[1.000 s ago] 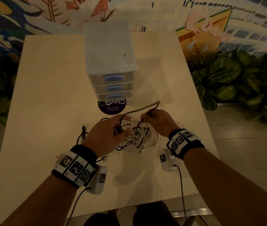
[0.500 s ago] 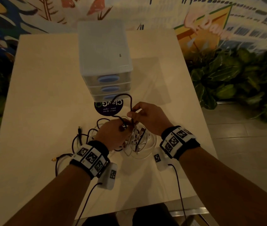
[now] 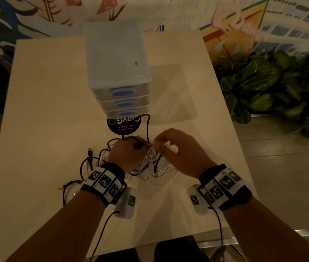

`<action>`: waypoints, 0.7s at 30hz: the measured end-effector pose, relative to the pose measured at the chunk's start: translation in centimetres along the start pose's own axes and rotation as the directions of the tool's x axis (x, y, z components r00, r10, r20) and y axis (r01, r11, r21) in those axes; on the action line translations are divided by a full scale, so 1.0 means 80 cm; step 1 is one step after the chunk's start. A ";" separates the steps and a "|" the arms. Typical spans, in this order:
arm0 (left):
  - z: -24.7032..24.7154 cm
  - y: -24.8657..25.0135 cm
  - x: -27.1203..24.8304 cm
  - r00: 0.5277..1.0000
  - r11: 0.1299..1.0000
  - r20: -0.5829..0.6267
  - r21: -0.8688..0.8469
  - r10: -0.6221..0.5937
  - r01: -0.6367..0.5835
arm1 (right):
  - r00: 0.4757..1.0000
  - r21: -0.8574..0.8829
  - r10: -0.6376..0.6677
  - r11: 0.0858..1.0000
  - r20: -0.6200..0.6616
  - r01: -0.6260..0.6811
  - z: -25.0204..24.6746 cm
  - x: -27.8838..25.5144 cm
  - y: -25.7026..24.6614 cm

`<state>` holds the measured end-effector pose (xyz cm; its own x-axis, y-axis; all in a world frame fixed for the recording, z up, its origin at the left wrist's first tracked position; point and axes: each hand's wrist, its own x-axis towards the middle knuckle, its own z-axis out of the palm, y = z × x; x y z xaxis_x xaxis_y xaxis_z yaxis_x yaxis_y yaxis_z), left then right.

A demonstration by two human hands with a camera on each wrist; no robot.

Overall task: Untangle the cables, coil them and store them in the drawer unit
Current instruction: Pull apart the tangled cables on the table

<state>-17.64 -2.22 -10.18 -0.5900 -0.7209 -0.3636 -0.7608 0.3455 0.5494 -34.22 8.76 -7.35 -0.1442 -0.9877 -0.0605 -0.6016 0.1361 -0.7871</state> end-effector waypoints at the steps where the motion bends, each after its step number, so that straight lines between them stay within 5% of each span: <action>1: 0.000 0.000 0.001 1.000 1.000 -0.018 -0.012 0.003 -0.003 | 0.997 -0.036 -0.071 0.997 0.029 0.072 0.002 -0.008 -0.005; 5: -0.002 0.002 0.004 0.999 0.999 -0.007 -0.041 0.035 -0.035 | 0.968 -0.217 -0.171 0.954 0.183 0.209 0.020 -0.022 0.002; 11: -0.006 -0.007 0.008 0.999 0.995 -0.035 -0.096 -0.002 -0.002 | 0.988 -0.492 0.119 0.869 0.098 -0.055 0.029 -0.024 0.019; 21: -0.008 -0.018 0.013 0.997 0.986 -0.032 -0.154 -0.064 0.059 | 0.984 -0.541 0.177 0.830 0.027 -0.134 0.047 -0.019 -0.001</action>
<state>-16.98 -3.87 -10.85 -0.5310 -0.7603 -0.3743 -0.7434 0.2059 0.6364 -30.96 9.99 -9.49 -0.2271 -0.9498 -0.2150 -0.9053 0.2873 -0.3129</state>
